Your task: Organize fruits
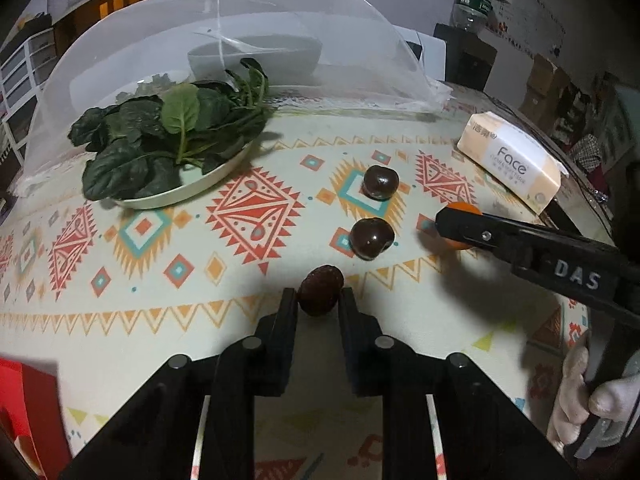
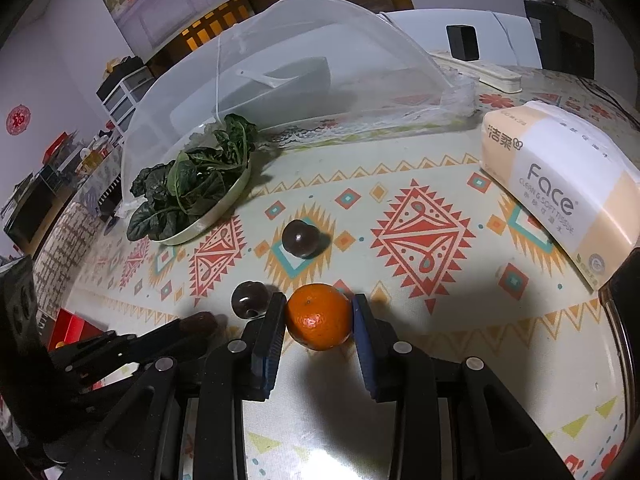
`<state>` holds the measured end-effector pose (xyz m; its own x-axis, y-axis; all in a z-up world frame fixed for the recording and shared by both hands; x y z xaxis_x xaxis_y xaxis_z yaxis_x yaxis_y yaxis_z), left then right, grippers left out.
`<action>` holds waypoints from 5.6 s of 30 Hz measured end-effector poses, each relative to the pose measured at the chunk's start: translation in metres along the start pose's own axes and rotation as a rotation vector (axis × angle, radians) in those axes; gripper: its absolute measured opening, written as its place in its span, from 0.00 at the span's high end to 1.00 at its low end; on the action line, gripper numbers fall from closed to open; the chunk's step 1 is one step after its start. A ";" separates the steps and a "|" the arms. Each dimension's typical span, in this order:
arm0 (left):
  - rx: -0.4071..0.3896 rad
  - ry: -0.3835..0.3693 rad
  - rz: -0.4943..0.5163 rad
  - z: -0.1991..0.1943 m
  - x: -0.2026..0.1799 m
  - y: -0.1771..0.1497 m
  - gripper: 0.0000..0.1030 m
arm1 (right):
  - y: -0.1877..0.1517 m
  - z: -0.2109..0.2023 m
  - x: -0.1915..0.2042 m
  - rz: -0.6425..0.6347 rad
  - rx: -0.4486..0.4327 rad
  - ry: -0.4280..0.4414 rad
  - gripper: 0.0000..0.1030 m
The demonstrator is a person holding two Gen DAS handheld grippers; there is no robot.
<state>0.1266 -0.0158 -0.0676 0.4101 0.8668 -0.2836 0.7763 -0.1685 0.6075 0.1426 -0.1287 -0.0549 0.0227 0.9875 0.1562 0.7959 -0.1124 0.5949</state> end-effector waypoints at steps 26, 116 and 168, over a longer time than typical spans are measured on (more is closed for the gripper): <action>-0.376 0.023 -0.362 -0.242 0.101 -0.111 0.80 | -0.034 -0.073 0.103 -0.099 -0.022 0.187 0.66; -0.403 0.585 -0.256 -0.304 0.046 -0.169 0.02 | -0.181 -0.169 0.175 -0.290 -0.171 0.185 0.18; -0.555 0.547 -0.267 -0.334 0.042 -0.142 0.00 | -0.172 -0.178 0.206 -0.376 -0.223 0.209 0.12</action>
<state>-0.1269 0.2013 0.0822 -0.1578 0.9751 -0.1560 0.4062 0.2081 0.8898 -0.0975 0.0742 0.0155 -0.3815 0.9235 0.0397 0.5765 0.2042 0.7911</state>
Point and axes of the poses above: each gripper's, at about its wrist camera, not at the fingertips, and z roughly the way its jaws point, x to its left, y to its top, the point moved 10 cm from there along z, roughly the way its jaws point, and after that the axes turned 15 degrees about -y, right-handed, at the moved point
